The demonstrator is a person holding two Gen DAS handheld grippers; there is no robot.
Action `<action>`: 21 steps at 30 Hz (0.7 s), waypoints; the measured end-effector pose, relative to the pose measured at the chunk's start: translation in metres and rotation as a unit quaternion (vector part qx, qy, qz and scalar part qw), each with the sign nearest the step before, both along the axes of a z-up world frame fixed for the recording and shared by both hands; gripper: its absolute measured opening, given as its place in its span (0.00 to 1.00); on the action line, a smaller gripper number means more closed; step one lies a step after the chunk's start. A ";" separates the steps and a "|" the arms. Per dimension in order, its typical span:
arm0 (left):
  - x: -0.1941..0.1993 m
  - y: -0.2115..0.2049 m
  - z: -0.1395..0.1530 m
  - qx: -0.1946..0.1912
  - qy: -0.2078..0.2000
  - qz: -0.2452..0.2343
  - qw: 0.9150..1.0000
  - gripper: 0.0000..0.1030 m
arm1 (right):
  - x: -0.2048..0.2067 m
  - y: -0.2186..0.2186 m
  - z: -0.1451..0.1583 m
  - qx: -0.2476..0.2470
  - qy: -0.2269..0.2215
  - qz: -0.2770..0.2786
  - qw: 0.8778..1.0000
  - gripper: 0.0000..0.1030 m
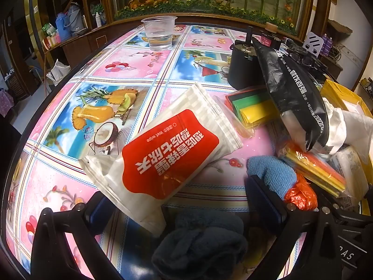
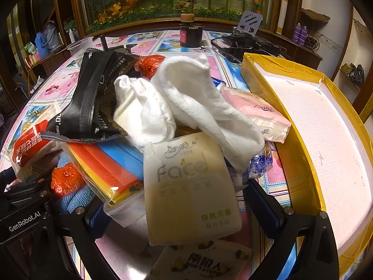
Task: Organize soft objects
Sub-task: 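Grasp the white wet-wipe pack with left gripper while right grasps blue cloth with orange bag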
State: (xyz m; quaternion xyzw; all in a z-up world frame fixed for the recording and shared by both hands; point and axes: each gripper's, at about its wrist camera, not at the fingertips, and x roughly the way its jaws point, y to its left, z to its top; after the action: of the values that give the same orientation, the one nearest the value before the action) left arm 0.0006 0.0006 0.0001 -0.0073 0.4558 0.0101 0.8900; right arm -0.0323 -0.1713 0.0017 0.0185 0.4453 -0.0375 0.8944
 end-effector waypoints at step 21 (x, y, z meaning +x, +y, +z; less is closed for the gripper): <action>-0.062 0.030 0.047 -0.043 -0.006 0.041 0.998 1.00 | -0.029 0.001 0.016 0.075 0.019 0.288 0.955 1.00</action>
State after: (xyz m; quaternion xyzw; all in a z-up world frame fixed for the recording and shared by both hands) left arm -0.0610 0.0305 0.0466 -0.0643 0.4494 0.0267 0.8906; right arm -0.0617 -0.1704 0.0179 -0.0441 0.4499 0.2546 0.8549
